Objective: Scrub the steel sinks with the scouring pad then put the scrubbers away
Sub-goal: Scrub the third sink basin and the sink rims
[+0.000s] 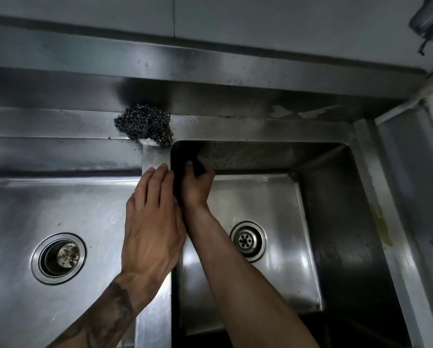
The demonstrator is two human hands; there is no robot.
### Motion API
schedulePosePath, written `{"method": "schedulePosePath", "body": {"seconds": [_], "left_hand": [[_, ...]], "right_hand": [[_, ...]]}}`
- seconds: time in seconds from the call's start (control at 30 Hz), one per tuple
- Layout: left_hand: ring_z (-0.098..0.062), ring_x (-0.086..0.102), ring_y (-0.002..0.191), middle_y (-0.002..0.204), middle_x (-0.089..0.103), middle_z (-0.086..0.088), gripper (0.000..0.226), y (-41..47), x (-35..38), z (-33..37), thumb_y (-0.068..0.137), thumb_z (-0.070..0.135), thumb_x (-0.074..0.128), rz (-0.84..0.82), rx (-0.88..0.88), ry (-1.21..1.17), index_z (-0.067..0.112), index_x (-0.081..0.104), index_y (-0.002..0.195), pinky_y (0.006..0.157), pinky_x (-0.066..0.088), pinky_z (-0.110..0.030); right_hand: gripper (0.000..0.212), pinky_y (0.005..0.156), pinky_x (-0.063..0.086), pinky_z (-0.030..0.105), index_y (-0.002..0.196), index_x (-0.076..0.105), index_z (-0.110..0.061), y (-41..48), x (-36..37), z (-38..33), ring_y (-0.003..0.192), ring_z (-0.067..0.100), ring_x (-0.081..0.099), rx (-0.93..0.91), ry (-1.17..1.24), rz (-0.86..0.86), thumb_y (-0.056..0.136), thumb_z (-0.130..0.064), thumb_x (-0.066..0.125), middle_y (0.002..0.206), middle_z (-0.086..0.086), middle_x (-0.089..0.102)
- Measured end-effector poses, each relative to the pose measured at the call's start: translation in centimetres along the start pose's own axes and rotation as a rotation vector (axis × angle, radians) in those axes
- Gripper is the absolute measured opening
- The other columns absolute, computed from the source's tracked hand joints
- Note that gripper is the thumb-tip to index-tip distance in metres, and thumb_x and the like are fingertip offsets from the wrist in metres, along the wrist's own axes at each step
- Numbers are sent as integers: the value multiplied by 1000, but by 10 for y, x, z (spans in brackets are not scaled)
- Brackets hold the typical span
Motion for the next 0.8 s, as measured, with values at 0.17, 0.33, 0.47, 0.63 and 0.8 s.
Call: {"method": "schedulePosePath", "body": {"seconds": [0.17,0.33,0.47,0.63,0.8], "left_hand": [[-37,39,151,159,46,-18,53,0,1,-1,101,12,45,-7,8,7,-2,47,152,117,43,-52],[-37,39,151,159,46,-17,51,-1,-1,1,105,16,41,-8,-7,-1,-1,48,152,114,44,-54],[-37,39,152,160,46,-17,51,-2,-1,3,105,19,41,-20,-10,2,-1,47,152,113,45,-55],[-37,38,152,160,46,-17,53,-1,-1,3,105,20,41,-36,-13,-6,-1,47,153,111,45,-55],[-37,38,152,160,46,-16,54,1,-5,5,103,21,42,-45,-31,-20,0,47,153,111,43,-55]], "right_hand": [[13,96,55,46,97,57,-27,11,-25,-25,103,28,68,-141,52,205,87,-29,66,110,15,69],[20,102,52,43,109,52,-20,36,-110,-71,109,31,64,-302,68,411,95,-16,66,117,19,64],[31,80,49,5,124,49,-8,42,-164,-102,111,20,59,-392,177,468,97,-14,64,127,11,56],[42,101,52,31,108,45,-33,23,-99,-73,114,29,61,-342,118,243,81,-24,76,127,14,56],[42,101,53,47,104,45,-28,22,-95,-69,111,32,63,-339,154,295,83,-5,74,122,18,58]]}}
Point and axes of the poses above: each hand's wrist, its own y-axis towards the middle knuckle, its own x-axis out of the palm, z = x × y, the point moved 8 cm from there along y, towards the middle knuckle
